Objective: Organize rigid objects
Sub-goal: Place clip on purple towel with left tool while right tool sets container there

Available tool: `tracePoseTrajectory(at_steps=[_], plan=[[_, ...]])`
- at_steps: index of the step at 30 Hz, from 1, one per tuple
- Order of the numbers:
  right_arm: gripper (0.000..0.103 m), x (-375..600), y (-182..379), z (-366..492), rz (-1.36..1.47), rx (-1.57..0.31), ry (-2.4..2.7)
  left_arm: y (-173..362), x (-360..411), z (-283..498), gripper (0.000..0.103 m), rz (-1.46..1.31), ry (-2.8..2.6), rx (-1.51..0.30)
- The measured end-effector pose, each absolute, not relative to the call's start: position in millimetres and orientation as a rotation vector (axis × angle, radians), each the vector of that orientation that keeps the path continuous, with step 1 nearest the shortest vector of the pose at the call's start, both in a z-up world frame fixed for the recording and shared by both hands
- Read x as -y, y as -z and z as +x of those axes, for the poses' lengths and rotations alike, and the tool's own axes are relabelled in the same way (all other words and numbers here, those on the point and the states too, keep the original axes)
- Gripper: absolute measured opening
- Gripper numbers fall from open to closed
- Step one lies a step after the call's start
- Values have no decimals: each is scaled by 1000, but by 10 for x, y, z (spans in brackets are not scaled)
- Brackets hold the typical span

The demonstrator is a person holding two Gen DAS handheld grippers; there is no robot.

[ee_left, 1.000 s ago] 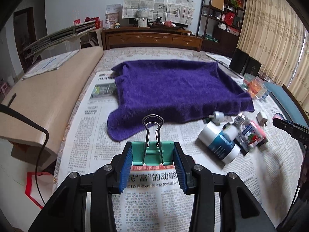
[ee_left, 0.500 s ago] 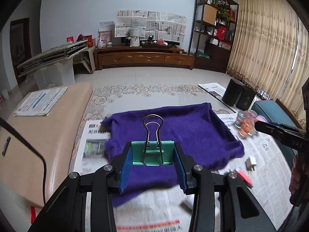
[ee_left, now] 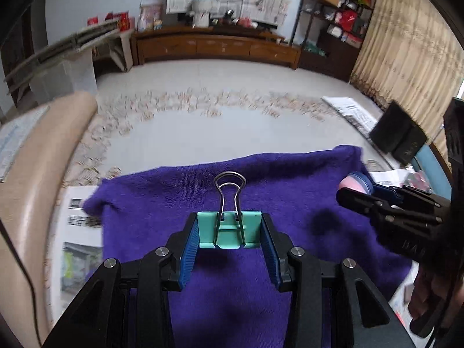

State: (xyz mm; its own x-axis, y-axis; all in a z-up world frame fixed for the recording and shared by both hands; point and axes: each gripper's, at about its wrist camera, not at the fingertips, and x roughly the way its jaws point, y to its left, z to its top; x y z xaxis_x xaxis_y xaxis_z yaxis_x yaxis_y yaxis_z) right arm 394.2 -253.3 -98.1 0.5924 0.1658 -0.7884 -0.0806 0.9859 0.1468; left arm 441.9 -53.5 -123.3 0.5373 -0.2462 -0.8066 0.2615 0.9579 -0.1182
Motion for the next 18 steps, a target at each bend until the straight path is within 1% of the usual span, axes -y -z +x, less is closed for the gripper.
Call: tracePoseTrajectory(at_steps=[5, 8, 18], plan=[[38, 2423, 1299, 4274, 47, -995, -136, 1421, 523, 4562, 39, 43, 257, -1011], [38, 2394, 1404, 4331, 2, -1019, -120, 1509, 544, 4581, 39, 81, 237, -1035], [39, 2358, 1560, 4339, -43, -1072, -119, 1569, 598, 4600, 40, 133, 221, -1073]])
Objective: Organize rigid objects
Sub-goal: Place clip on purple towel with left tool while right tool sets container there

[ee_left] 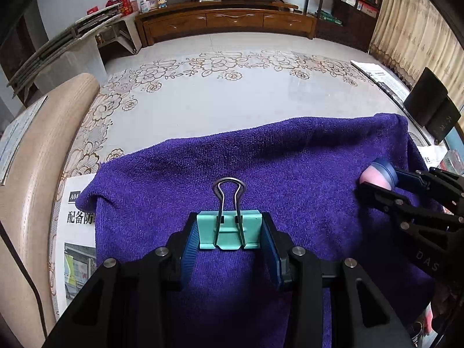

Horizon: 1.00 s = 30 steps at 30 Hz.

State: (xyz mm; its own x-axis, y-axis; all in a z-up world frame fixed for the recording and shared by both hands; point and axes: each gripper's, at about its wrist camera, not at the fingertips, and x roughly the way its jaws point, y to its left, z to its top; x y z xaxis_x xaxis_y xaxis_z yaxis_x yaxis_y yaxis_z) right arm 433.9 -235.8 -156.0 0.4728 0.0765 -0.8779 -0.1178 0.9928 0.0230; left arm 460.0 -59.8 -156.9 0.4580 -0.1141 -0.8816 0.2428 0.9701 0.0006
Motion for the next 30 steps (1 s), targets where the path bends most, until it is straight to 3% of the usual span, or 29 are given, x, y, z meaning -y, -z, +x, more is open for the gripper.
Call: tracePoseTrajectory(at_steps=[4, 9, 14, 16, 20, 23, 25, 27, 30], plan=[[39, 2327, 1570, 4344, -70, -1075, -124, 1573, 584, 4623, 43, 132, 223, -1077], [39, 2308, 1580, 4369, -82, -1083, -127, 1588, 506, 4676, 66, 82, 226, -1097], [43, 2363, 1572, 4383, -45, -1086, -144, 1610, 556, 4667, 74, 114, 212, -1113], [53, 2376, 1571, 4370, -39, -1085, -146, 1612, 548, 4659, 78, 100, 214, -1116], [62, 2408, 1556, 4342, -9, -1080, -161, 1539, 491, 4558, 82, 53, 231, -1106], [75, 2458, 1474, 4269, 14, -1065, -166, 1338, 433, 4392, 103, 2, 244, -1052], [94, 2492, 1364, 4184, 40, -1041, -175, 1224, 391, 4270, 103, -31, 251, -1036], [102, 2511, 1230, 4072, 58, -1031, -170, 1112, 353, 4073, 103, -76, 275, -1033], [103, 2524, 1020, 3821, 53, -1020, -139, 995, 362, 3732, 103, -69, 289, -1019]])
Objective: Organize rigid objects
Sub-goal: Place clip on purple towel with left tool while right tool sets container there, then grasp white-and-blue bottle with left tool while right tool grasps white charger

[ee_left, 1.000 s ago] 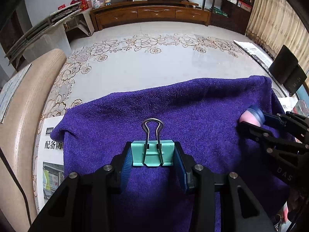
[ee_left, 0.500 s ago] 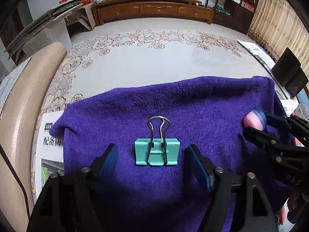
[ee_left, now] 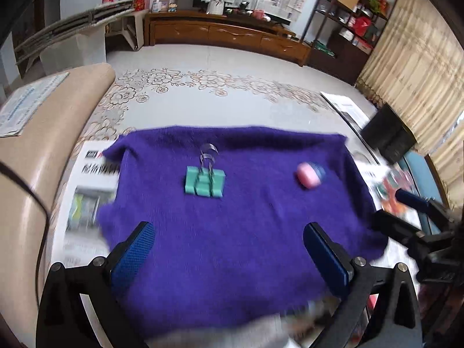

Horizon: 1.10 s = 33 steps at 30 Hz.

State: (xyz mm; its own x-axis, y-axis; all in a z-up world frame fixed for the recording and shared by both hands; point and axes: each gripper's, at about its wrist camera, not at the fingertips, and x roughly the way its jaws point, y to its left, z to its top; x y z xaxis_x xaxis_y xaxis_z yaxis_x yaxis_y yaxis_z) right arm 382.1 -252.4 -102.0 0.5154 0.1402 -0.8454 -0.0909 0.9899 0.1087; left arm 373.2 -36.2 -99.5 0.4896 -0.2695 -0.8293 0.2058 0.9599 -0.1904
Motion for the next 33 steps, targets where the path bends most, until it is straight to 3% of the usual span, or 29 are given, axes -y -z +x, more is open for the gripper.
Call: tracePoseTrajectory(at_steps=[8, 15, 33], plan=[[103, 2693, 627, 2820, 65, -969, -90, 1093, 448, 2831, 103, -108, 265, -1064], [103, 2941, 713, 2103, 99, -993, -20, 1420, 568, 2364, 103, -148, 239, -1132], [103, 3404, 1178, 1552, 204, -968, -55, 1600, 553, 2297, 103, -40, 44, -1115]])
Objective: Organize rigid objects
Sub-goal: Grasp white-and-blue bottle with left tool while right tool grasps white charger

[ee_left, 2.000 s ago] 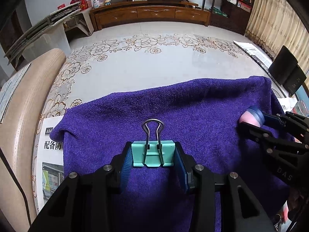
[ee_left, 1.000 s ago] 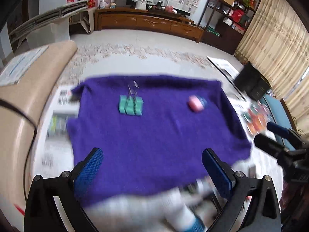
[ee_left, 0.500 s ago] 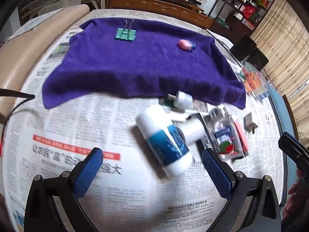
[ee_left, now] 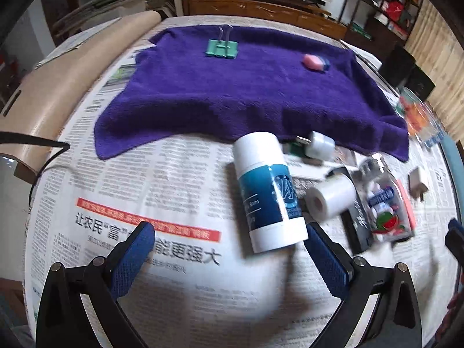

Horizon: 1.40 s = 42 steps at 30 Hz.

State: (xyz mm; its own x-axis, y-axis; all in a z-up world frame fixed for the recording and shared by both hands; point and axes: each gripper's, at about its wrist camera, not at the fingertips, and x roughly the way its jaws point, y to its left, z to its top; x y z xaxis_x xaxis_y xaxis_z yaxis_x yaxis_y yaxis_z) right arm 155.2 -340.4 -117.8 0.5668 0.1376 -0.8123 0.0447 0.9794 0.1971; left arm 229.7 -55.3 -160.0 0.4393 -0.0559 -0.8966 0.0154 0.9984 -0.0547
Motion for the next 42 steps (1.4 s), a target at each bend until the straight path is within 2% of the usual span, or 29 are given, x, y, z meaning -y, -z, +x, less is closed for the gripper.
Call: tracePoseTrajectory(at_steps=[8, 10, 12, 17, 19, 21, 22, 42], plan=[[103, 3355, 1302, 1520, 183, -993, -80, 1664, 606, 2442, 101, -34, 24, -1109], [103, 3322, 1304, 1509, 181, -989, -92, 1657, 635, 2442, 95, -26, 13, -1085], [103, 3291, 1309, 1504, 173, -990, -103, 1651, 673, 2449, 84, -7, -4, -1068], [103, 3277, 1326, 1493, 178, -1002, -111, 1617, 738, 2473, 70, -8, -3, -1056], [103, 3273, 1331, 1485, 179, -1006, -114, 1607, 746, 2477, 61, -11, 0, -1054], [103, 3258, 1340, 1476, 173, -1011, -120, 1580, 759, 2468, 36, -16, 16, -1054], [103, 3252, 1344, 1473, 169, -1014, -121, 1567, 767, 2464, 34, -18, 27, -1055], [103, 3245, 1551, 1546, 153, -1074, -115, 1592, 764, 2511, 34, 26, 88, -1017]])
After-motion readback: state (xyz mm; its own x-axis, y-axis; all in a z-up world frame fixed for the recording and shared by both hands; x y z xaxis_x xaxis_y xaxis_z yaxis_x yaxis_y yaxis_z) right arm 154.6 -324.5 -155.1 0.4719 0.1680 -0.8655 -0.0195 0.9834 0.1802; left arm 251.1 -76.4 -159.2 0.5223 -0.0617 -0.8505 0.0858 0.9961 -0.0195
